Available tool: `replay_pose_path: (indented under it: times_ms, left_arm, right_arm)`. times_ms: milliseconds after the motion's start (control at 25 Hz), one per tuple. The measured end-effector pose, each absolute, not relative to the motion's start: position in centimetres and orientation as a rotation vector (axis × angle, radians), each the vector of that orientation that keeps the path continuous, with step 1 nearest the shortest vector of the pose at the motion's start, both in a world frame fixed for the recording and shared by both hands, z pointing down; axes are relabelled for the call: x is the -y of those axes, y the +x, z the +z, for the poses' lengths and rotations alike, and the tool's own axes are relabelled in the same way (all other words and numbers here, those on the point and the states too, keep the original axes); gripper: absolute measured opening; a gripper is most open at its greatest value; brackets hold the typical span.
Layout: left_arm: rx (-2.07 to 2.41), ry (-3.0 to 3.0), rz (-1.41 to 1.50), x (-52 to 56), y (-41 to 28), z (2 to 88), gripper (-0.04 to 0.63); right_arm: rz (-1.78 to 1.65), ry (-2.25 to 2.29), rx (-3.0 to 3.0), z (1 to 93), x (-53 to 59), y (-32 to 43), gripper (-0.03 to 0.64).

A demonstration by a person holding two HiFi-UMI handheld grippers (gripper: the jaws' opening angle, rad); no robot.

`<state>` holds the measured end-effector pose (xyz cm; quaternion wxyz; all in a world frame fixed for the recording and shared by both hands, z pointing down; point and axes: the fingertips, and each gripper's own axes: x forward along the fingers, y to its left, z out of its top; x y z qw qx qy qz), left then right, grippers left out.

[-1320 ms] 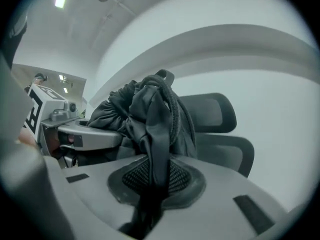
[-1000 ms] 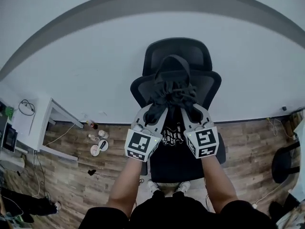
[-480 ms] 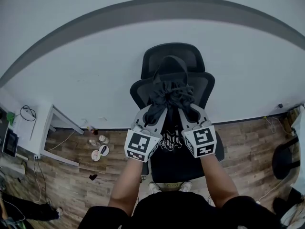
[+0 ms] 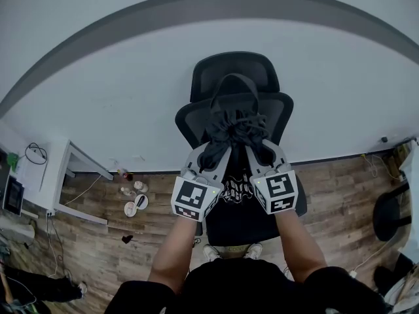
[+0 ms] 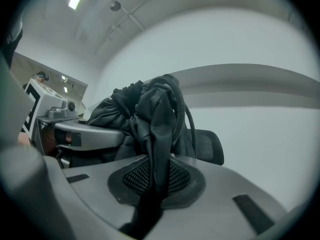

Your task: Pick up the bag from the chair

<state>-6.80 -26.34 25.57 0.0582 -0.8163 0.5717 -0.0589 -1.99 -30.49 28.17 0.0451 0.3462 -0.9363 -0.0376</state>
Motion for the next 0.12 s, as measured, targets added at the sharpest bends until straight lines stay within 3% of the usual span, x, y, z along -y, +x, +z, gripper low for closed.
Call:
replay_pose_path:
  times_ms: [120]
  left_arm:
    - [-1.731, -2.480, -0.181, 26.52, -6.46, 25.74, 0.063]
  right_arm:
    - [-0.117, 1.071, 2.855, 28.35, 30.63, -1.63, 0.058]
